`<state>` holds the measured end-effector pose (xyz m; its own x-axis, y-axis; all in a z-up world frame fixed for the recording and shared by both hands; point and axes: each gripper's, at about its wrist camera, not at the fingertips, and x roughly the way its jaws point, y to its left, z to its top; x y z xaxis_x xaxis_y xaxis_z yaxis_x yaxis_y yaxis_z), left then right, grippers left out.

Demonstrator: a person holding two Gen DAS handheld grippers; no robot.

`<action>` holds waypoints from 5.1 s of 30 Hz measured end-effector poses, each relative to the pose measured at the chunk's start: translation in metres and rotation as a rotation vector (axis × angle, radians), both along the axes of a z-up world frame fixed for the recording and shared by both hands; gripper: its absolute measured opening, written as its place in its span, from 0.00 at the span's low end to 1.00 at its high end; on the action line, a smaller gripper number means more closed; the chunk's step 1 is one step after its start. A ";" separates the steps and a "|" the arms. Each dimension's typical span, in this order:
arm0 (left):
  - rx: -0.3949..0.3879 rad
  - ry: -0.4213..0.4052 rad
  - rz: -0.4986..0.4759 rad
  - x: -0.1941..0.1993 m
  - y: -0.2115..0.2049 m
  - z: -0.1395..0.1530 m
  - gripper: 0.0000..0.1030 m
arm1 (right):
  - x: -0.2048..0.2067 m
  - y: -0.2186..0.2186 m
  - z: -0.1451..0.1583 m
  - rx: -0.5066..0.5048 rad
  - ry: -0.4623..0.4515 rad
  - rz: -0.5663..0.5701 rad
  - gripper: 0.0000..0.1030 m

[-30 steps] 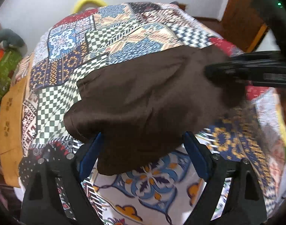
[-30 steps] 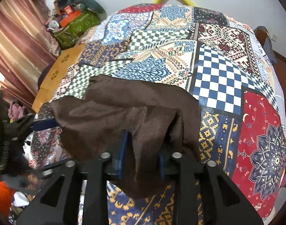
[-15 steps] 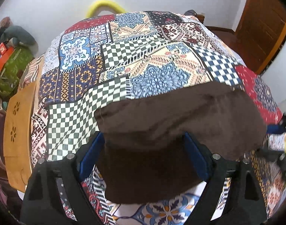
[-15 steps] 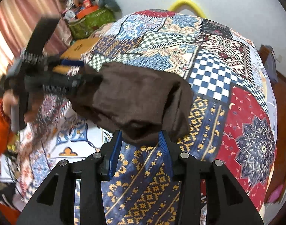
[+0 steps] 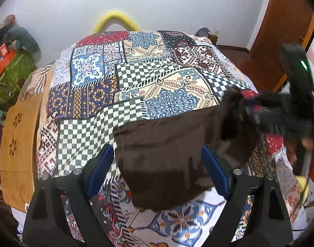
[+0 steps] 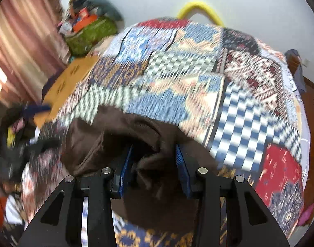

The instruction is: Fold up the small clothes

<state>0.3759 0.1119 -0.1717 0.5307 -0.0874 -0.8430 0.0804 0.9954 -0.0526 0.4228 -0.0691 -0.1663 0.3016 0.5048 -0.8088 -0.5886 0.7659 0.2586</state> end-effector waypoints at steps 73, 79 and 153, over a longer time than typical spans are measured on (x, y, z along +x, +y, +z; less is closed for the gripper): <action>-0.114 0.133 0.035 -0.093 0.022 -0.050 0.32 | -0.122 -0.102 -0.020 -0.004 0.048 -0.009 0.18; 0.064 0.105 0.048 -0.060 0.036 -0.066 0.47 | -0.114 -0.083 -0.002 0.035 -0.047 0.009 0.30; 0.064 -0.116 -0.075 -0.090 -0.034 0.020 0.05 | -0.138 -0.104 -0.053 0.084 0.036 -0.039 0.42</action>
